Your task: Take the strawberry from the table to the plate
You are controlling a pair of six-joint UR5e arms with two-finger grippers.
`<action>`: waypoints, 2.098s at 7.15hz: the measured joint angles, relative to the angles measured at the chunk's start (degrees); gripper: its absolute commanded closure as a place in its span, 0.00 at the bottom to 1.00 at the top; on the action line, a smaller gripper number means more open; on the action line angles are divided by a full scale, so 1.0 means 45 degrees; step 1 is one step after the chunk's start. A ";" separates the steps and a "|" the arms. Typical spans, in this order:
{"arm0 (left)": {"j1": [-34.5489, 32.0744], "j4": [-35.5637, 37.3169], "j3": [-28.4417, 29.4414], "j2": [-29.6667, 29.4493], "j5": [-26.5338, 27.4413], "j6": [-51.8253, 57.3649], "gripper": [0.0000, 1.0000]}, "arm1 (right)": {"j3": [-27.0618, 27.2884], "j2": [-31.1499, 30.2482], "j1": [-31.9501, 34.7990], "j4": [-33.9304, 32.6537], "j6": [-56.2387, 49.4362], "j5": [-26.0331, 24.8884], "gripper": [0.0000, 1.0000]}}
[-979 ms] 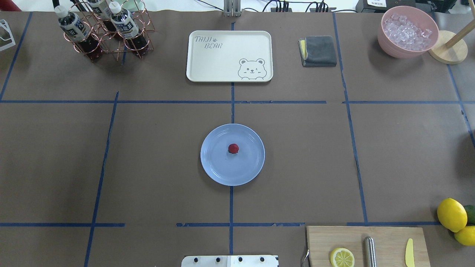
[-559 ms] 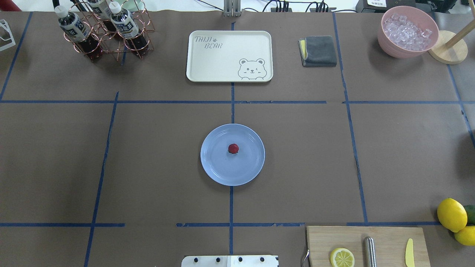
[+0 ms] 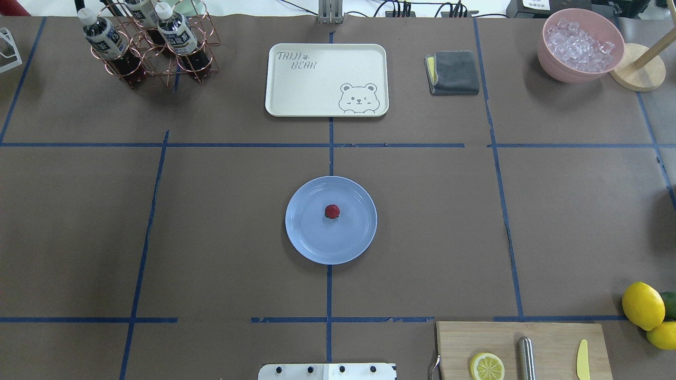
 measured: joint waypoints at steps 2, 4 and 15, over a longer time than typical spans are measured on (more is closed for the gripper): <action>0.0000 -0.0025 -0.0010 0.0085 -0.0005 0.0000 0.00 | 0.0039 0.0030 0.0000 0.0018 0.0934 -0.0021 0.00; 0.0000 -0.0037 -0.0014 0.0131 -0.0006 0.0000 0.00 | 0.0106 0.0048 -0.0003 0.0034 0.1848 -0.0107 0.00; 0.0000 -0.0059 -0.0008 0.0121 -0.0006 0.0000 0.00 | 0.0187 0.0131 -0.0005 0.0041 0.2142 -0.0397 0.00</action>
